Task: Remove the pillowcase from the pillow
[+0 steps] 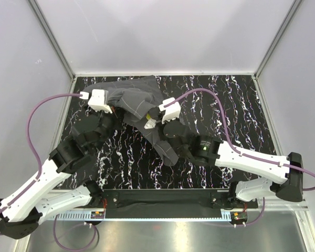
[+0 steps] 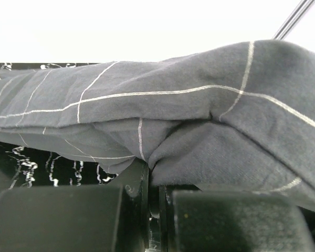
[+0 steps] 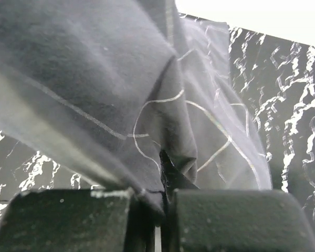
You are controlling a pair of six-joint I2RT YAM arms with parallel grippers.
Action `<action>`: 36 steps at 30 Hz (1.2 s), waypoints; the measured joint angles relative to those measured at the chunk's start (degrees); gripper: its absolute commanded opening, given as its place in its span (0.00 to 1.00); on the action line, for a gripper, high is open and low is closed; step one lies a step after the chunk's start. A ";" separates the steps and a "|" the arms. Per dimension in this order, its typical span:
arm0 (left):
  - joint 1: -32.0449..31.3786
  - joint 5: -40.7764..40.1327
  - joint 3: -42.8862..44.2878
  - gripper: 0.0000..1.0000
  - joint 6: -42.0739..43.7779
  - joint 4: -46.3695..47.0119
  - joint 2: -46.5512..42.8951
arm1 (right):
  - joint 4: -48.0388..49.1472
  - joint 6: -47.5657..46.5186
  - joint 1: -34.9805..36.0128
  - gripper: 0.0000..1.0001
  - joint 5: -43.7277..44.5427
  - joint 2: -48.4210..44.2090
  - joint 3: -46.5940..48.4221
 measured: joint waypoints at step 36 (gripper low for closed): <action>9.55 15.04 29.59 0.00 11.47 -16.48 20.33 | -19.08 -6.71 -21.22 0.81 -26.93 -19.98 14.60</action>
